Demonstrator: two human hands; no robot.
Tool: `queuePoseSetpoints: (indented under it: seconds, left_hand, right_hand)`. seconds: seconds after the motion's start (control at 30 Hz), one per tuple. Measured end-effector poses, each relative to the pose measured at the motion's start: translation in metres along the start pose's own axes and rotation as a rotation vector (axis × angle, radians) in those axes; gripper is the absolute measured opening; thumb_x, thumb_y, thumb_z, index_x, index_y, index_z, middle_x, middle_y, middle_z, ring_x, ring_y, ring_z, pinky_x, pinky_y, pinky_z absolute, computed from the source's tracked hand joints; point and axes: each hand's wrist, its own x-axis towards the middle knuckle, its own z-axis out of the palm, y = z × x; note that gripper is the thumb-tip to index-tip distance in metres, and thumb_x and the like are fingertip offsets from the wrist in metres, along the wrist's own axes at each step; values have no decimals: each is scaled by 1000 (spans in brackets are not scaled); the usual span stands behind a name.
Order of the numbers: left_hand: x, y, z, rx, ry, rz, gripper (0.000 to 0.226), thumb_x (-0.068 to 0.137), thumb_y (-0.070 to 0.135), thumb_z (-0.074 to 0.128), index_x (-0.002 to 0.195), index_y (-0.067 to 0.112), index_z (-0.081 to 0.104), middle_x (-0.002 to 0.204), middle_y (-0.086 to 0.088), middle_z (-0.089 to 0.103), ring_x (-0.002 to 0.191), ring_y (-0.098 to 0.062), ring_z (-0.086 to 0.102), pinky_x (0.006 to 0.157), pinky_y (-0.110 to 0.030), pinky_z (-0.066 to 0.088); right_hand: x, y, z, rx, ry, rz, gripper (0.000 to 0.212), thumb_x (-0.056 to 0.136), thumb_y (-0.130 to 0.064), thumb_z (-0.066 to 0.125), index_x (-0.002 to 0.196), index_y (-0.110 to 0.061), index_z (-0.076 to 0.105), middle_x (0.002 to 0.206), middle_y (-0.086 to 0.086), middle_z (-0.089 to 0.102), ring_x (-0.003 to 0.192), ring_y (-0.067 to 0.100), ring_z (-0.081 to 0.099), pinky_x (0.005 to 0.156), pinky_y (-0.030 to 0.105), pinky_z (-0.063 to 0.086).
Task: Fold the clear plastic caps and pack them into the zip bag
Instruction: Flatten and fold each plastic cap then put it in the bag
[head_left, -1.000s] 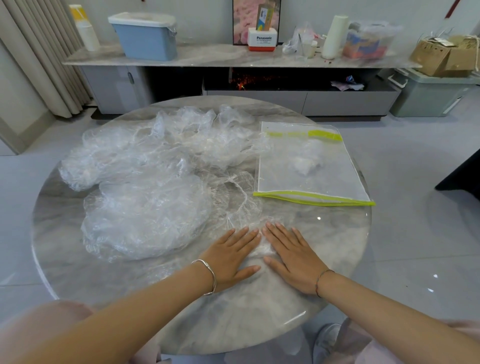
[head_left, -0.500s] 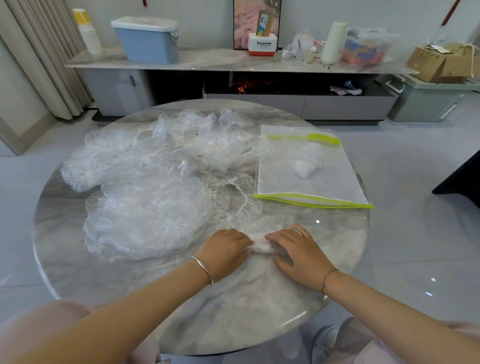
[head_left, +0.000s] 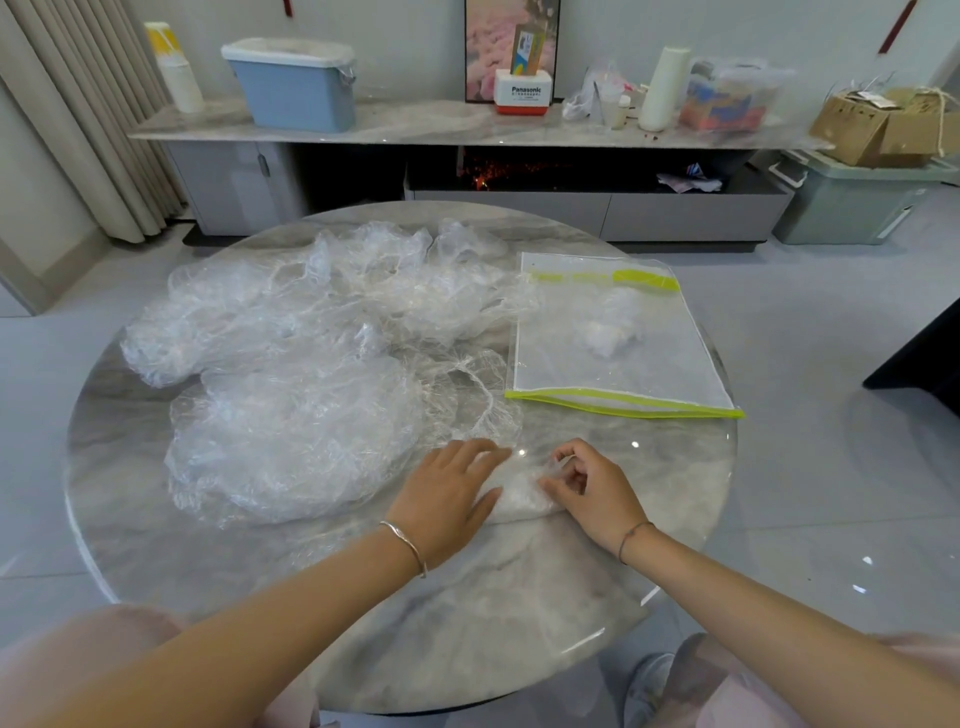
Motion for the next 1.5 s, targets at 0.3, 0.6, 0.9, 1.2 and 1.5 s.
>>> queuePoseSetpoints:
  seconds: [0.3, 0.6, 0.9, 1.2, 1.5]
  left_hand:
    - [-20, -7, 21, 187, -389, 136, 65, 98, 57, 10, 144, 15, 31, 145, 0, 42, 131, -18, 43, 108, -33, 20]
    - [-15, -5, 19, 128, -400, 158, 82, 82, 71, -7, 147, 21, -5, 155, 7, -4, 144, -16, -6, 115, -35, -11]
    - [-12, 0, 16, 91, -430, 110, 83, 76, 70, -8, 146, 26, -12, 154, 12, -13, 144, -10, -12, 111, -25, -17]
    - [-5, -5, -10, -26, -373, -12, 87, 71, 53, -5, 141, 28, 40, 124, 6, 46, 110, -13, 34, 98, -21, 18]
    - [0, -12, -11, -166, -396, -69, 57, 68, 45, 42, 119, 25, 56, 102, 9, 50, 93, -10, 31, 89, -21, 28]
  right_hand:
    - [-17, 3, -2, -637, -25, -485, 47, 97, -41, 34, 133, -17, 51, 146, -1, 42, 135, 14, 30, 111, 29, 17]
    - [-38, 16, -7, -710, -371, -335, 79, 81, -72, -11, 147, -29, -7, 155, -15, -13, 139, -2, -22, 115, 25, -13]
    - [-34, 15, -3, -736, -371, -341, 85, 76, -73, -15, 147, -28, -8, 153, -17, -12, 141, -1, -18, 112, 23, -19]
    - [-29, 1, 2, -683, -56, -672, 33, 82, -29, 49, 110, -22, 64, 103, -7, 60, 94, 7, 49, 92, 22, 30]
    - [-10, -14, 6, -245, -74, -244, 11, 86, -23, 57, 78, -24, 65, 78, -13, 64, 75, 4, 57, 78, 21, 41]
